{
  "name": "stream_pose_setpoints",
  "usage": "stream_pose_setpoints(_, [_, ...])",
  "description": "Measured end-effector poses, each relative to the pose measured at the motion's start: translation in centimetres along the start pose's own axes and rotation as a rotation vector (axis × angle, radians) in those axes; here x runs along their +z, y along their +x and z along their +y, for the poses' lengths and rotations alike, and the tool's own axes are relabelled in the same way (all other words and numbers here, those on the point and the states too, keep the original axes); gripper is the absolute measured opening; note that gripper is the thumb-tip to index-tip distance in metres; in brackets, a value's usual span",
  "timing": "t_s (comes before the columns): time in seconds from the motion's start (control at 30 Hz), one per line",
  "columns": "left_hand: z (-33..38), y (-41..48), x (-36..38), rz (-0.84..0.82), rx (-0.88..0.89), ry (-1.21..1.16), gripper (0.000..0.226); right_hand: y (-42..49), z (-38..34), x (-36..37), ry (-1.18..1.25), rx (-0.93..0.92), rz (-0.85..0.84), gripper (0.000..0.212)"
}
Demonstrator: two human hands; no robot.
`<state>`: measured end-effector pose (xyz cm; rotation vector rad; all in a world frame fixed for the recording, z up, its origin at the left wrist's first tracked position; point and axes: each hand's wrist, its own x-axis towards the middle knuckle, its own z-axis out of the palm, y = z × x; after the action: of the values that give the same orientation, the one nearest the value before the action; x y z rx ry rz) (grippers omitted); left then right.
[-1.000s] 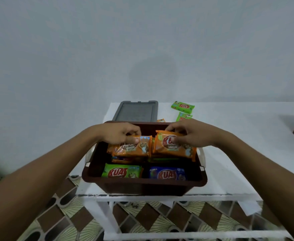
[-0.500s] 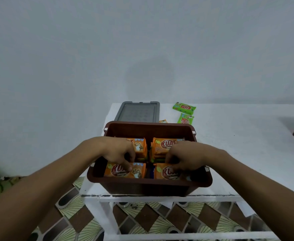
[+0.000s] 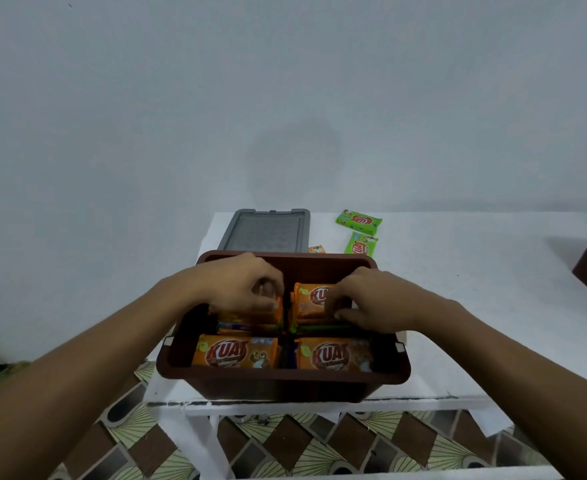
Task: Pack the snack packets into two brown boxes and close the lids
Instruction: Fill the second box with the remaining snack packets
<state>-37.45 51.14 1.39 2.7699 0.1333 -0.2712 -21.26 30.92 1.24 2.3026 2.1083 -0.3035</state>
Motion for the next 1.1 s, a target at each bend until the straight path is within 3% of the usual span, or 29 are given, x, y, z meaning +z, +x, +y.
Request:
stream_pose_setpoints(0.13, [1.2,2.3,0.1,0.167,0.041,0.031,0.018,-0.5,2.8,-0.1,-0.015,-0.041,0.166,0.021])
stream_pose_setpoints(0.27, [2.1,5.2,0.1,0.318,0.079,0.059,0.015,-1.6,7.4,1.2,0.323,-0.02,0.434,0.014])
stream_pose_setpoints(0.4, [2.8,9.3,-0.7,0.391,0.059,-0.01,0.012,-1.8,12.0,2.3,0.428,0.014,0.617,0.015])
stream_pose_setpoints(0.53, [4.0,14.7,-1.1,0.375,-0.013,-0.067,0.011,-2.1,18.3,3.2,0.414,0.105,0.522,0.02])
stream_pose_setpoints(0.67, [5.2,20.6,-1.0,0.213,-0.167,-0.059,0.017,-1.7,24.4,5.2,0.347,0.175,0.401,0.022])
stream_pose_setpoints(0.8, [5.6,25.6,0.1,-0.011,-0.375,0.09,0.039,0.0,29.3,6.6,0.268,0.278,0.279,0.025])
stream_pose_setpoints(0.93, [7.0,29.3,0.7,-0.155,-0.519,0.152,0.053,3.7,32.3,5.8,0.137,0.325,0.128,0.047])
stream_pose_setpoints(1.1, [7.3,31.2,2.4,-0.134,-0.559,0.172,0.065,9.4,32.4,4.5,0.02,0.158,0.021,0.079])
